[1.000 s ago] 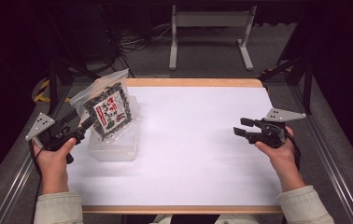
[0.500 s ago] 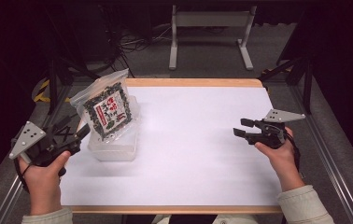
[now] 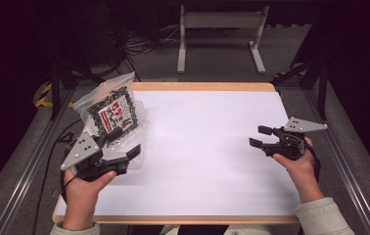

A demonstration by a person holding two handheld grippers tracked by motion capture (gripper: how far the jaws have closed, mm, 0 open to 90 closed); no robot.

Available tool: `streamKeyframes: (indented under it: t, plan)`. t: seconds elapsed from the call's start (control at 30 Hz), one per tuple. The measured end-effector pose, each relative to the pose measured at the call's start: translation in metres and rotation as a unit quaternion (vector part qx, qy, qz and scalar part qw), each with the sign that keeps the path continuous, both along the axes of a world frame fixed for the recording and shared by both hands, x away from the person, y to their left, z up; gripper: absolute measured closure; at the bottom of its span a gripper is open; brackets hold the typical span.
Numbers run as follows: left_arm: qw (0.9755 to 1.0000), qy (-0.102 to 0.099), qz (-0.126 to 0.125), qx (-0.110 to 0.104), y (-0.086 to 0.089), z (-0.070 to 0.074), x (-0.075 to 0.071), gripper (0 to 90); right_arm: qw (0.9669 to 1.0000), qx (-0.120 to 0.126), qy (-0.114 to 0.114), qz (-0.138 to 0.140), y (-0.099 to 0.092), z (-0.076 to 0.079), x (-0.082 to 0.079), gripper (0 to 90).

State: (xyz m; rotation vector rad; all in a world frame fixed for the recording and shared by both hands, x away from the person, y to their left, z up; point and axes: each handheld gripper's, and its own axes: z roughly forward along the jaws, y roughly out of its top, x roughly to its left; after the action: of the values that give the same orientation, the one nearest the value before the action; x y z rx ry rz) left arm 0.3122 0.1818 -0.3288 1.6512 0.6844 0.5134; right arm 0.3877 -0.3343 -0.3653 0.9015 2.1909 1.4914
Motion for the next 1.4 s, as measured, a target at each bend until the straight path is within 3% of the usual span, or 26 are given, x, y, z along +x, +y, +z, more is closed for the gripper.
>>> streamKeyframes:
  t: [0.03, 0.33, 0.53, 0.6, 0.9, 1.0, 1.1, 1.27, 1.4]
  plan:
    - [0.9999, 0.002, -0.010, -0.003, -0.010, -0.007, 0.003, 25.9, 1.0000, 0.000, -0.002, -0.001, -0.002, -0.001, -0.002, 32.9]
    - [0.9990, 0.021, -0.038, -0.005, -0.035, -0.034, 0.017, 24.5, 1.0000, -0.002, -0.004, -0.001, -0.011, -0.008, -0.009, 30.7]
    - [0.9984, 0.029, -0.048, -0.010, -0.048, -0.051, 0.026, 18.0, 1.0000, -0.006, -0.005, -0.003, -0.016, -0.014, -0.014, 29.7]
    - [0.9986, 0.021, -0.048, -0.010, -0.052, -0.057, 0.028, 14.5, 1.0000, -0.008, -0.004, -0.004, -0.018, -0.017, -0.016, 29.5]
    - [0.9967, 0.050, -0.064, -0.007, -0.068, -0.079, 0.040, 10.0, 0.9999, -0.014, -0.002, -0.003, -0.019, -0.029, -0.022, 28.4]
    - [0.9950, 0.067, -0.073, -0.010, -0.073, -0.091, 0.045, 7.9, 0.9999, -0.015, -0.004, -0.003, -0.018, -0.033, -0.023, 28.0]
    - [0.9938, 0.077, -0.080, 0.000, -0.077, -0.101, 0.048, 6.8, 0.9998, -0.018, -0.005, -0.001, -0.016, -0.036, -0.025, 27.6]
    - [0.9935, 0.077, -0.082, 0.012, -0.082, -0.110, 0.050, 5.8, 0.9997, -0.022, 0.005, -0.002, -0.014, -0.046, -0.026, 26.4]
    - [0.9931, 0.072, -0.083, 0.040, -0.083, -0.119, 0.052, 5.5, 0.9995, -0.031, 0.004, -0.003, -0.011, -0.053, -0.028, 26.3]
